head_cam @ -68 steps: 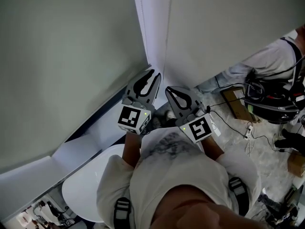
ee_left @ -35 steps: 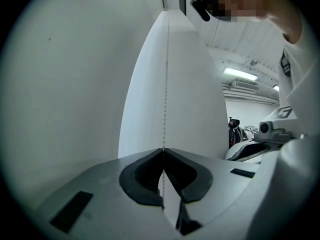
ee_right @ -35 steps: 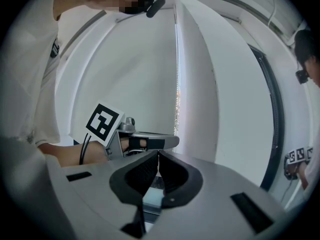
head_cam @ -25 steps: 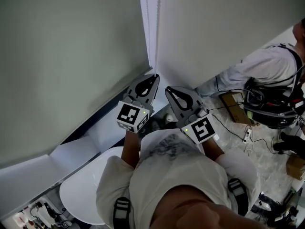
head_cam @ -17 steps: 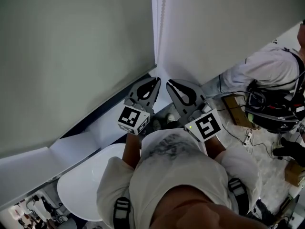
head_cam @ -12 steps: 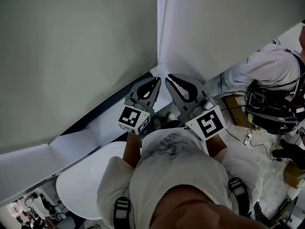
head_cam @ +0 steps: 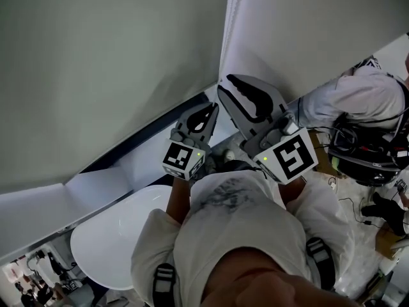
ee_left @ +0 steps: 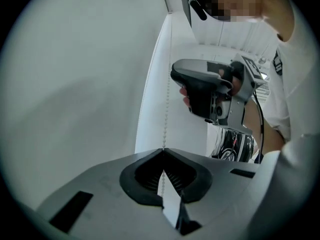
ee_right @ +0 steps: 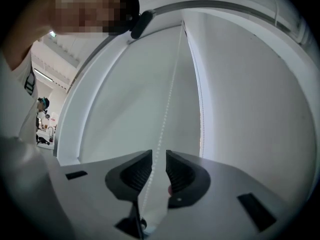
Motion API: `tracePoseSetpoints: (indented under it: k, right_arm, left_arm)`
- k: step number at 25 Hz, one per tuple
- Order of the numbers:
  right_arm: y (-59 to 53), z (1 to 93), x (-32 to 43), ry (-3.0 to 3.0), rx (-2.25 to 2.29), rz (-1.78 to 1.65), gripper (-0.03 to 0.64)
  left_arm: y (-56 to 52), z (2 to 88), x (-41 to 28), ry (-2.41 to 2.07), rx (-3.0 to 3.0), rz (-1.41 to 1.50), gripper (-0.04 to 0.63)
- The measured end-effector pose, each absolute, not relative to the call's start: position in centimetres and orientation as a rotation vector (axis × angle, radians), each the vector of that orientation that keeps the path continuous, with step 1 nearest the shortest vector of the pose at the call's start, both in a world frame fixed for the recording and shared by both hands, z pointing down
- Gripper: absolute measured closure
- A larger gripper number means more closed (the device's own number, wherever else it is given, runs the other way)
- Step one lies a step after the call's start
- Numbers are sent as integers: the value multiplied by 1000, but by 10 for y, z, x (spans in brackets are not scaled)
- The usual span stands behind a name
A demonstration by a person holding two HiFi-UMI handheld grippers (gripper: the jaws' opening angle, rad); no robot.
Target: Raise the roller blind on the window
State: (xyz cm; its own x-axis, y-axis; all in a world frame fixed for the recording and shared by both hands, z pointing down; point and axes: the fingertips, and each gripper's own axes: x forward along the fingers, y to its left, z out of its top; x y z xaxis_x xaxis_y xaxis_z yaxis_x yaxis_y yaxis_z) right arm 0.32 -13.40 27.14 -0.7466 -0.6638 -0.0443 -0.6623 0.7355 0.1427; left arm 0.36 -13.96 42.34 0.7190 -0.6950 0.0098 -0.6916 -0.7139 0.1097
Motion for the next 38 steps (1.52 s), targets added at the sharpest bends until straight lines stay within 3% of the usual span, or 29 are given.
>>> tracePoseSetpoints:
  k: [9, 16, 38]
  right_arm:
    - [-146, 230, -9, -2969, 1099, -326, 482]
    - [-146, 228, -13, -2963, 1110, -333, 552]
    - [-132, 276, -3, -3035, 1103, -218, 555]
  left_arm:
    - [-138, 423, 2, -1154, 2804, -64, 586]
    - [-136, 418, 3, -1157, 2801, -73, 586]
    - [-124, 461, 8, -1099, 2740, -33, 586]
